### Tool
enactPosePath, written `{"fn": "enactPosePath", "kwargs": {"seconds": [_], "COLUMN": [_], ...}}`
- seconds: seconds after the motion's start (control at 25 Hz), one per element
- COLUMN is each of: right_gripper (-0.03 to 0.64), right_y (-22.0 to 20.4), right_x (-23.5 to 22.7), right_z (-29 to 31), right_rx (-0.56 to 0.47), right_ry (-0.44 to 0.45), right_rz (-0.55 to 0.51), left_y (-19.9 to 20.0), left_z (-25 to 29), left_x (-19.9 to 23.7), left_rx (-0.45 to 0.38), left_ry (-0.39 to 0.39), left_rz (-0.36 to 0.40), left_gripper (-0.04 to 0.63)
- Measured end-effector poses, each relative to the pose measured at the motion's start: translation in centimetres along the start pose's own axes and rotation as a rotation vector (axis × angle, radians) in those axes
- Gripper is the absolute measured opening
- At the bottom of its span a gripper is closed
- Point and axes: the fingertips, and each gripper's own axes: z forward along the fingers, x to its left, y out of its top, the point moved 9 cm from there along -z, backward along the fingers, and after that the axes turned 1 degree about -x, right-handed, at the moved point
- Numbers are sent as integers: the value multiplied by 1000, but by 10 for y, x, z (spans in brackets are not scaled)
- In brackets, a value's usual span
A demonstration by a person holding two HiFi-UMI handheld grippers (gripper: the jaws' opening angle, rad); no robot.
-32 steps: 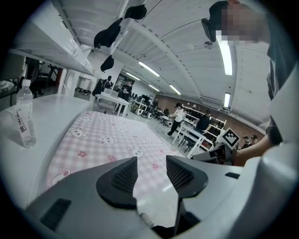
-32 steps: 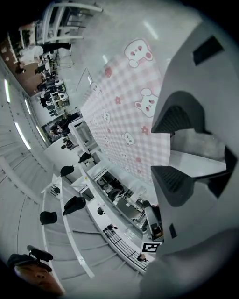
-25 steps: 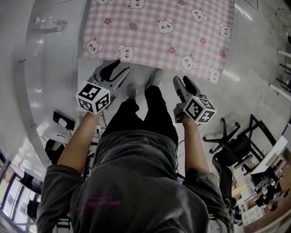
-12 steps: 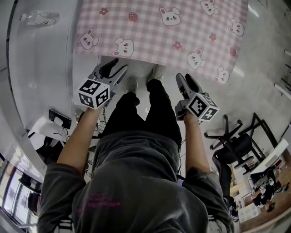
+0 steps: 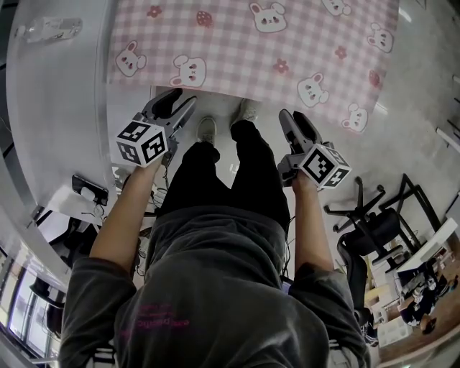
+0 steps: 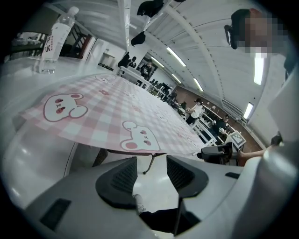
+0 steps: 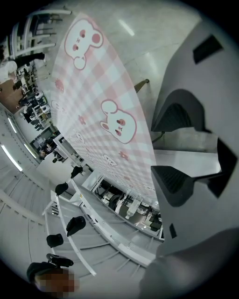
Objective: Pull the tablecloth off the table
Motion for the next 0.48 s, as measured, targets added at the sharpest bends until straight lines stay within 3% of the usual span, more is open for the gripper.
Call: {"fn": "enactPosePath", "kwargs": {"seconds": [0.48], "right_gripper": [212], "right_y": [9], "right_x": [-8], "right_z": [10], "right_rx": [-34], "right_ry": [2], "right_rz": [71], "left_y": [8], "left_z": [11], "left_x": [12], "left_rx": [-67], "left_ry": [-23], "left_rz": [-131], "left_gripper": [190]}}
